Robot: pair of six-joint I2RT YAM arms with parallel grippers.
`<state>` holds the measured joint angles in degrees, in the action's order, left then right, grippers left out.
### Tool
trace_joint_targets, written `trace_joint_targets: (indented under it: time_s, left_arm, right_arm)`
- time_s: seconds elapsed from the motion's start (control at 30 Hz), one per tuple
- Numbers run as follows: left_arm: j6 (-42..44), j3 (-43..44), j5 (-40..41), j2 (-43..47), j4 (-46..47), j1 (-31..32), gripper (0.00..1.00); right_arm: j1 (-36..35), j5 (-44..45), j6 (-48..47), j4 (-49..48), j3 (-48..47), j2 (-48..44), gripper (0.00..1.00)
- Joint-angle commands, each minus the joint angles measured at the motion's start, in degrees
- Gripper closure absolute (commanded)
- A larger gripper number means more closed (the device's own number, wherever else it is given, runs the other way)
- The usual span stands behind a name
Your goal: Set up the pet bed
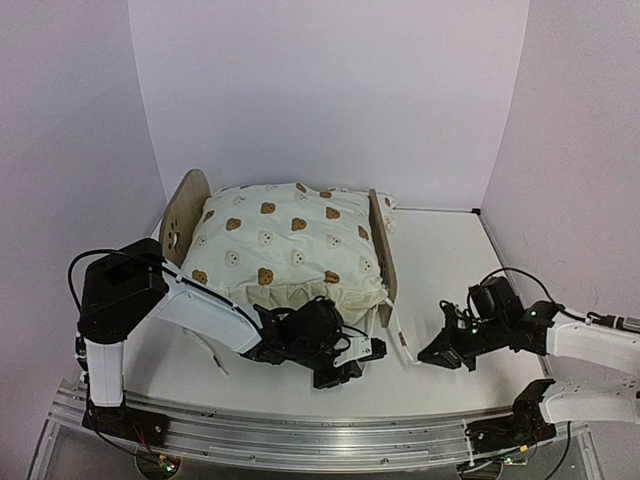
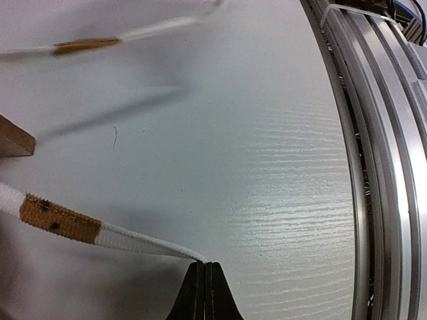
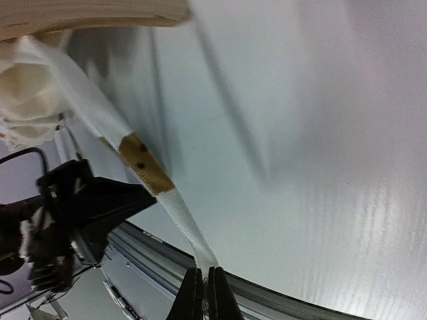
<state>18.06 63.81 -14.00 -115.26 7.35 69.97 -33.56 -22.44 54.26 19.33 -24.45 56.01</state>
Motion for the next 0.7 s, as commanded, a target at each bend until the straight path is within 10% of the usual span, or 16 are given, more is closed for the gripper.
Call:
trace_joint_targets:
  time_s: [0.0, 0.07, 0.17, 0.3, 0.67]
  left_arm:
    - [0.54, 4.67, -1.99, -2.76, -0.67, 0.18, 1.0]
    - [1.01, 5.5, -2.01, -3.32, -0.91, 0.21, 1.0]
    - [2.08, 5.9, -3.15, -3.19, -1.77, 0.11, 0.98]
    - [3.36, 5.06, -4.13, -0.28, -4.56, -0.14, 0.7]
    - [9.72, -4.1, -15.13, 26.04, -27.52, -7.41, 0.36]
  right_arm:
    - [-0.19, 3.41, 4.69, -0.62, 1.64, 1.9, 1.0]
    - [-0.19, 3.25, 2.69, -0.57, 0.46, 4.54, 0.98]
    - [-0.22, 2.1, -0.6, 0.2, -2.66, 7.22, 0.68]
    - [-0.2, 5.06, -5.89, 6.08, -8.72, 8.76, 0.41]
    - [-0.93, 18.17, -20.4, 10.24, -37.53, 21.77, 0.39]
